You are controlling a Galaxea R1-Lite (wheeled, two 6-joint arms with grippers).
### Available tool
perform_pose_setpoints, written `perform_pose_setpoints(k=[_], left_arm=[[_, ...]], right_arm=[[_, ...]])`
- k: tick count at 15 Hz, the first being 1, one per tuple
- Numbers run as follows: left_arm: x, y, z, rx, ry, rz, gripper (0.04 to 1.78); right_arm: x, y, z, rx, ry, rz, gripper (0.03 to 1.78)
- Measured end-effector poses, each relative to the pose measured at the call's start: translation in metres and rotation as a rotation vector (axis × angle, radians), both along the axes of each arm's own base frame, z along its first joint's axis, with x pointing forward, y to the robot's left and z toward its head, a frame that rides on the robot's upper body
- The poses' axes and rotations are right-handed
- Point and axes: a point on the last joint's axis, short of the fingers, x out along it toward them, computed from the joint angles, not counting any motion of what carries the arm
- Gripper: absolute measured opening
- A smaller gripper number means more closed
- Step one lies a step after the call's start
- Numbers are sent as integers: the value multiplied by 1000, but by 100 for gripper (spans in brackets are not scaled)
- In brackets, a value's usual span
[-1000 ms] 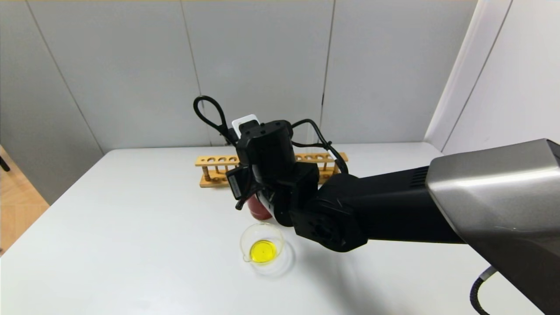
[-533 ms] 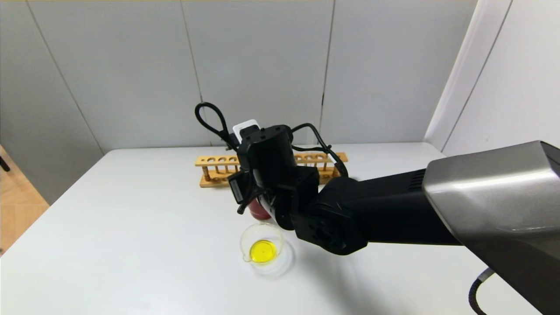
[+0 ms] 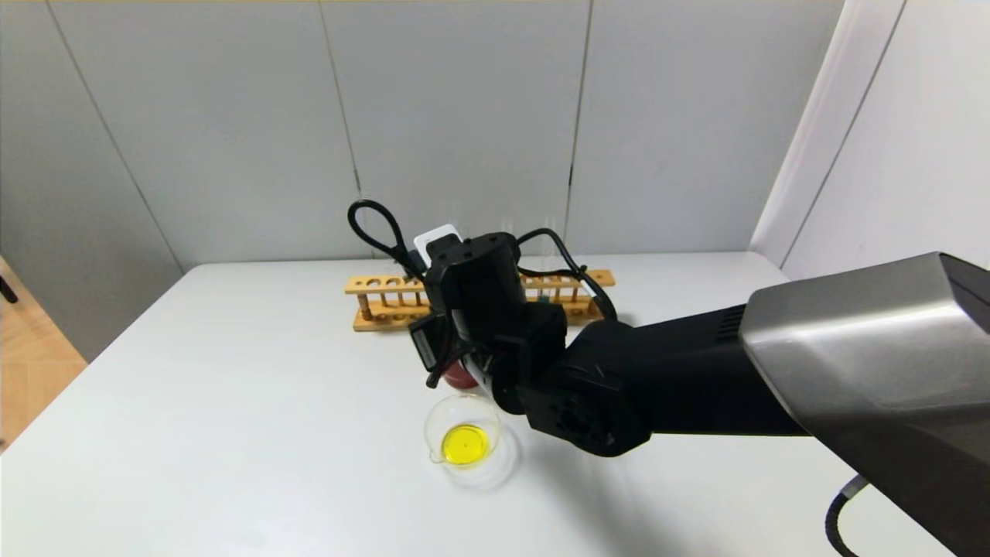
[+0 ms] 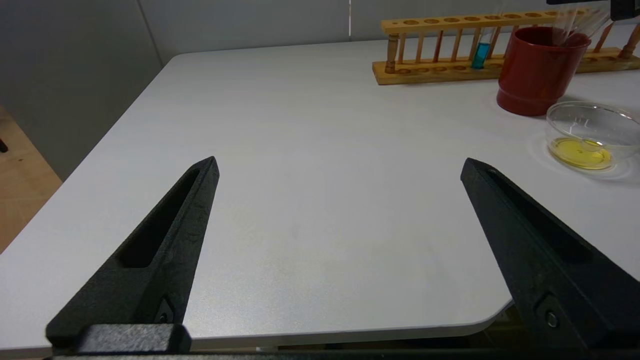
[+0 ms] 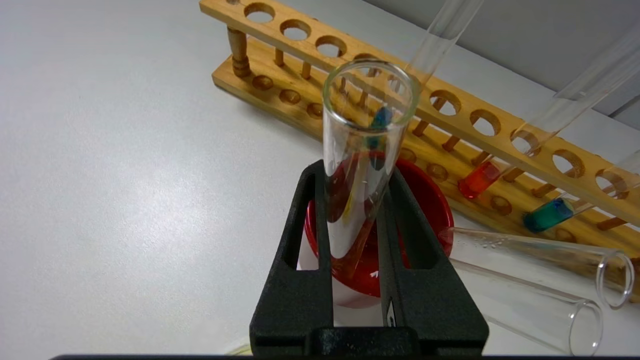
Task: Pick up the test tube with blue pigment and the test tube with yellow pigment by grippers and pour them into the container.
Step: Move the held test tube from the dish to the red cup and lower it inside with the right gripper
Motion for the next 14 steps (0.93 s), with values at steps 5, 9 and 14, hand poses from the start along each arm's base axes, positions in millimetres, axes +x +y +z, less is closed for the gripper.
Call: perform_pose_setpoints(k=[5,9,14], left_arm=[[0,0,0,0,0,0,171],[0,0,0,0,0,-1,171],[0,0,0,0,0,0,171]], right_arm=[[0,-1,-2,-6,6,2,28],[-1,-2,-5,-12,13,6,28],[-2,-3,-9,-21,28,29,30]])
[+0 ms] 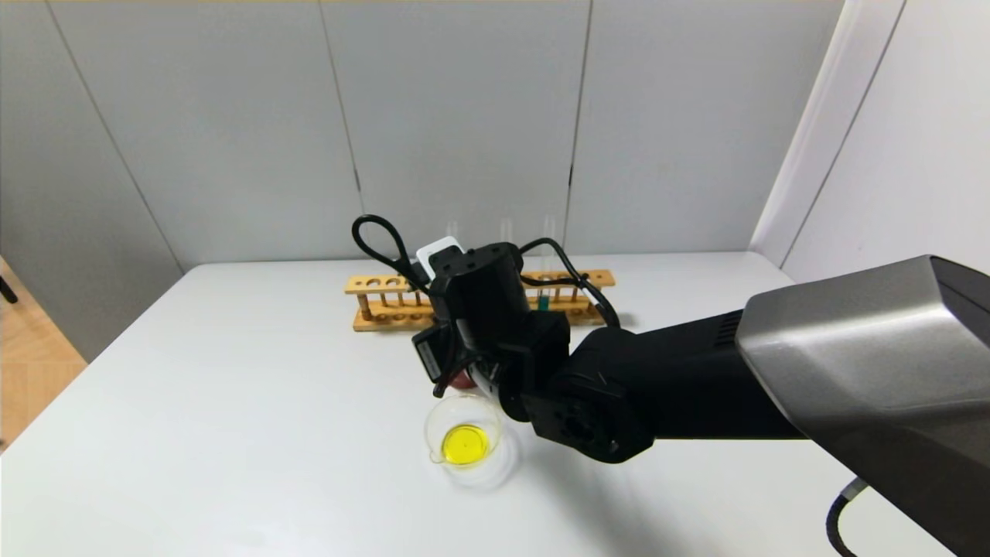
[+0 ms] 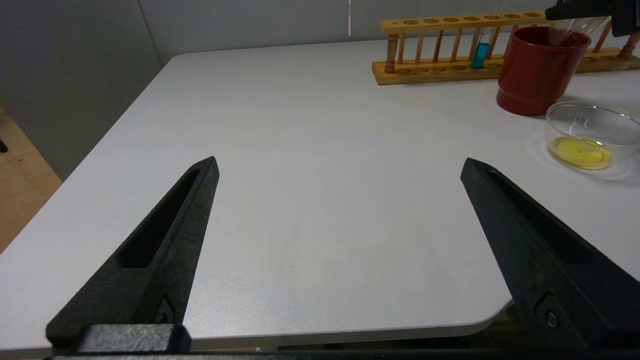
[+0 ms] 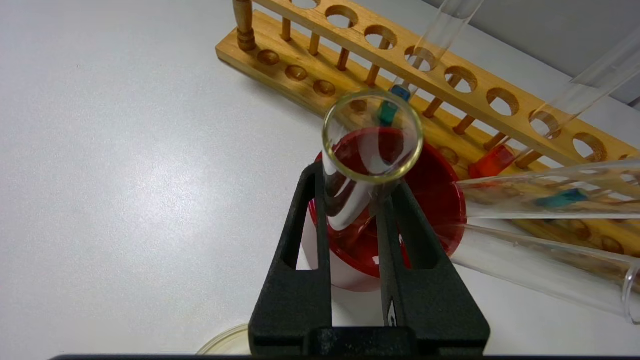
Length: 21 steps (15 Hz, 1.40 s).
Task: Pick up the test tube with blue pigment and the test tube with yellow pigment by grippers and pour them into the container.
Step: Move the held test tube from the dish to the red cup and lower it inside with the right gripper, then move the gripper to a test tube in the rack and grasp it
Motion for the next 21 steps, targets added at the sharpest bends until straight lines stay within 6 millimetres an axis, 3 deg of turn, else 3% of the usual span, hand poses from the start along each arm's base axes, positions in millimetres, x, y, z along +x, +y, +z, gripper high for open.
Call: perform_pose_setpoints(k=[4,8,11,14,21], left_arm=[[0,0,0,0,0,0,171],[0,0,0,0,0,1,171],[0,0,0,0,0,0,171],[0,0,0,0,0,0,171],[0,0,0,0,0,0,171]], right_arm=[[-1,0,0,-8,-1,5,59],[0,-1,1,-8,-4,3,126],[6,-4,10,14,-23,-13,161],[14,-7,36,77,-75,-32,174],[25,-28,90,178,-178,-83,174]])
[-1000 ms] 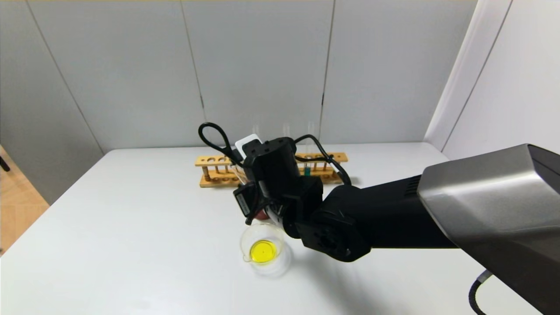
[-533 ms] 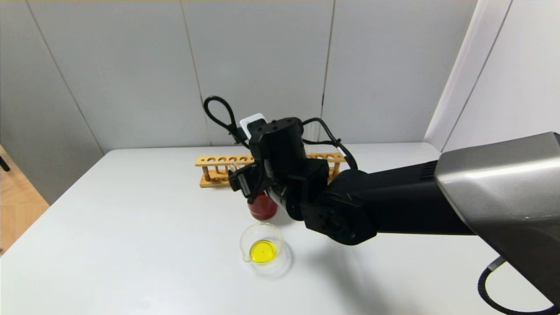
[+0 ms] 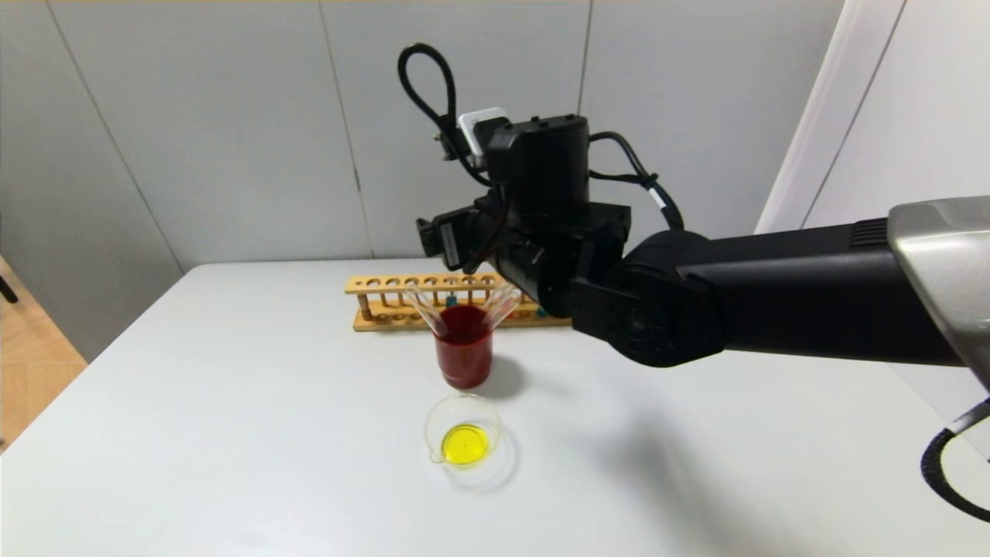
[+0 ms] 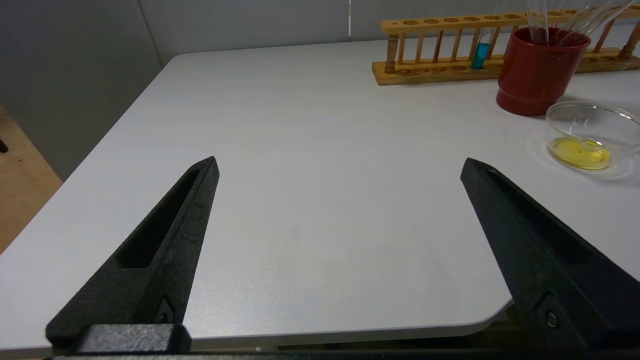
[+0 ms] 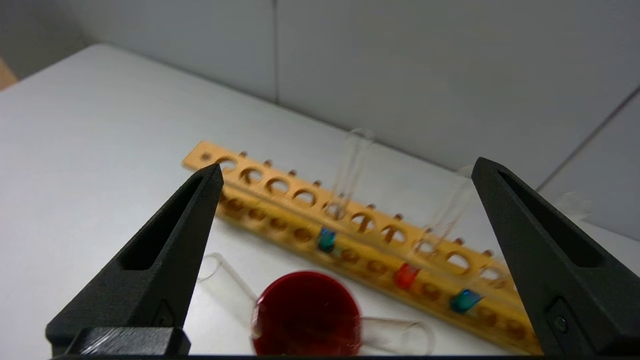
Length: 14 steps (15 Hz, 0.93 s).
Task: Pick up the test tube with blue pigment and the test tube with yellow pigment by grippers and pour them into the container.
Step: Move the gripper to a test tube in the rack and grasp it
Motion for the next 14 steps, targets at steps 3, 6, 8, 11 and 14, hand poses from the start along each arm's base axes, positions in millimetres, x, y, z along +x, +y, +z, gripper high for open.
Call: perform_pose_setpoints(k=[3,6,8,11,14], left_arm=[[0,0,0,0,0,0,171],[0,0,0,0,0,0,171],[0,0,0,0,0,0,171],[0,0,0,0,0,0,171],[0,0,0,0,0,0,171]], right_arm=[[11,-27,14,24,-16,-69,174],[12,-56,21,26,-7,-124,174],[8,-75,23,24,6,-165,174],[-5,-97,23,22,29,-215,174],[-15,-115,25,28,30,-242,174]])
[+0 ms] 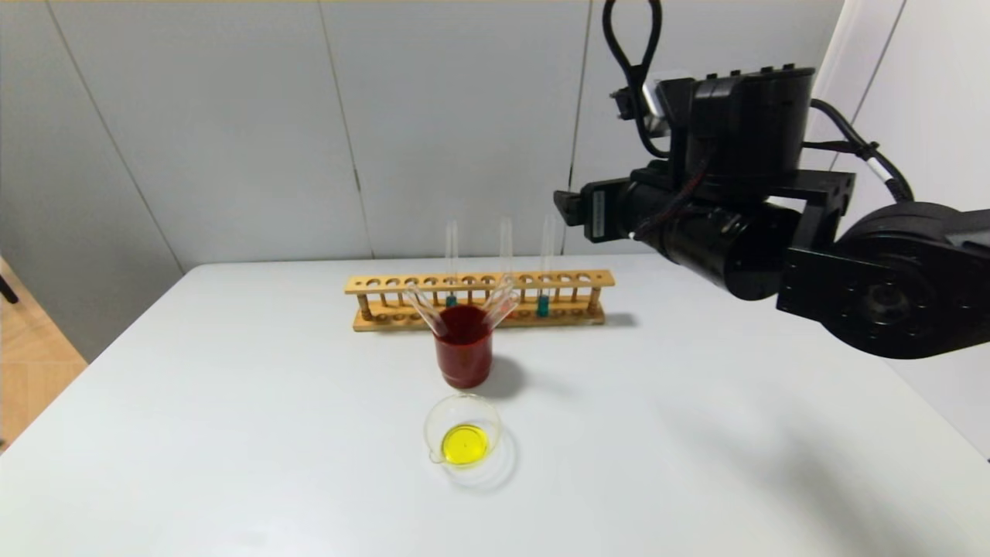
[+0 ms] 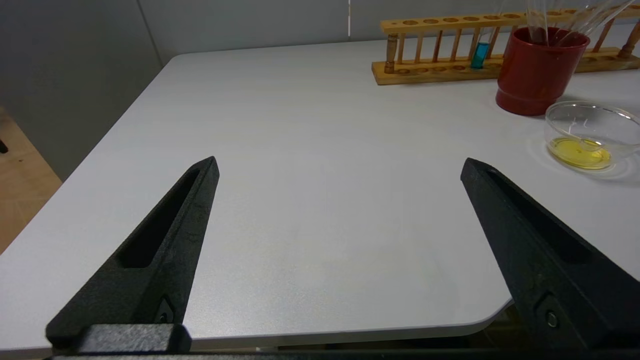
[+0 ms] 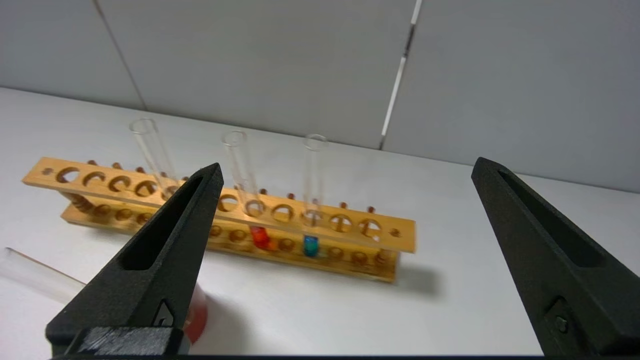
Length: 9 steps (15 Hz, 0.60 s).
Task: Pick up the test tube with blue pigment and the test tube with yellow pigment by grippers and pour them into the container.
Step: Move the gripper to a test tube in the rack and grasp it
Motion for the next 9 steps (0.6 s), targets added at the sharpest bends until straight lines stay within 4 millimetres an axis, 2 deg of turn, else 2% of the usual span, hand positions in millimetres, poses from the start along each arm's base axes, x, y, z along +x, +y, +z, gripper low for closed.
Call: perform_pose_setpoints(k=[9], left_arm=[[0,0,0,0,0,0,171]], right_arm=[[-33,-77,-2,6,9,-164,174]])
